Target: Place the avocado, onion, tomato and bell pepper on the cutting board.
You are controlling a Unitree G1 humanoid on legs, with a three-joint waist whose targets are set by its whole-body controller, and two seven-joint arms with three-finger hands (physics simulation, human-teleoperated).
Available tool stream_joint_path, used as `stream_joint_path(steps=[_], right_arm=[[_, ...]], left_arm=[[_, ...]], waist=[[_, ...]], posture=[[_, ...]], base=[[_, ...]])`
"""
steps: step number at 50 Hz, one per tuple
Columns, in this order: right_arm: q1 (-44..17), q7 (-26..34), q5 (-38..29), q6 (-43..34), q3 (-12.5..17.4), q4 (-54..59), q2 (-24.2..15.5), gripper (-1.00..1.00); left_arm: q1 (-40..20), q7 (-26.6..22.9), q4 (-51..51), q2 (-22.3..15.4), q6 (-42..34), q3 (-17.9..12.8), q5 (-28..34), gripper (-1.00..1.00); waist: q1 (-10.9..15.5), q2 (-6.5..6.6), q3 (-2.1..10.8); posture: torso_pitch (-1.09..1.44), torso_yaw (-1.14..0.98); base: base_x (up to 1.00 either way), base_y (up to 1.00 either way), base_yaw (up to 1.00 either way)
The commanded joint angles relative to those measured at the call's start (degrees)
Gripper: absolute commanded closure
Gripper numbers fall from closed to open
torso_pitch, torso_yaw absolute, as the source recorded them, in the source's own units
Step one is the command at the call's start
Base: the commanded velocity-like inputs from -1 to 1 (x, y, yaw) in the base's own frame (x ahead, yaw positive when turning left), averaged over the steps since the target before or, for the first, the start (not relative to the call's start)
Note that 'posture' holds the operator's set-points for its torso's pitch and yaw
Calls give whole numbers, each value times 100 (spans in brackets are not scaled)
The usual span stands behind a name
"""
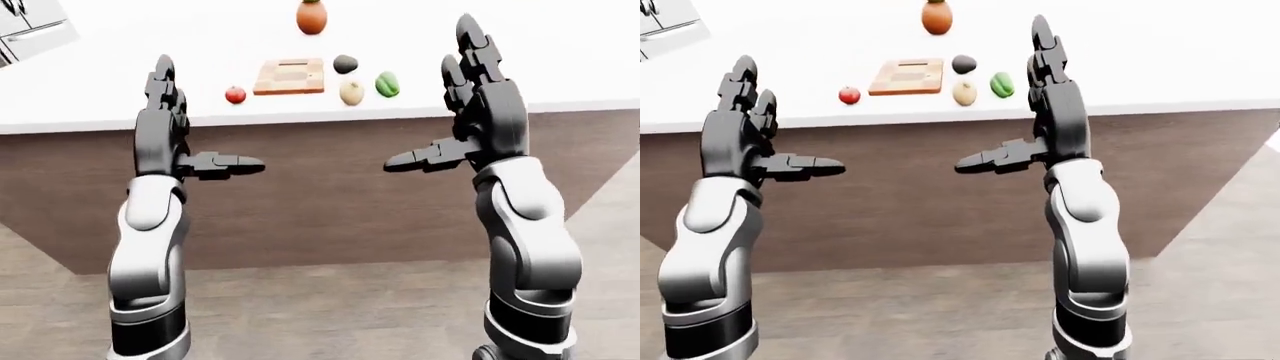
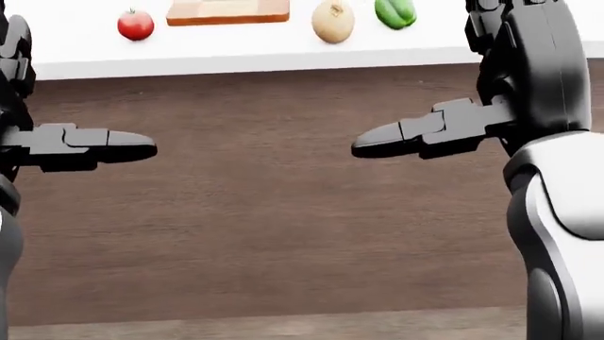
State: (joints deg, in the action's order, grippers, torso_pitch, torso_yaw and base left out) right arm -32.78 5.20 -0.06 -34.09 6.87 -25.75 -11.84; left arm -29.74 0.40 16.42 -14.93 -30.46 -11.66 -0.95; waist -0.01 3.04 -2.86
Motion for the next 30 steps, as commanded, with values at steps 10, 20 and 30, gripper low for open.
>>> stream_joint_path(steps=[10,20,30], right_arm=[[-187,-53,-8,303,99,-135,-47,-100],[-346,-51,22,278,74,-123,-37,-100],[-155,-42,34,240,134,-332,-61,-100]], left_arm=[[-160,41,108,37,357,89,69,-100],[-304,101,55,84,355,165,146,-100],[-343,110,55,66,350,140,150,-100]], waist=[[48,-541,160],[-114,-118,118],[27,-108,132]], posture=[[0,0],[0,0],[0,0]], base=[[28,25,0],[29,20,0],[29,18,0]])
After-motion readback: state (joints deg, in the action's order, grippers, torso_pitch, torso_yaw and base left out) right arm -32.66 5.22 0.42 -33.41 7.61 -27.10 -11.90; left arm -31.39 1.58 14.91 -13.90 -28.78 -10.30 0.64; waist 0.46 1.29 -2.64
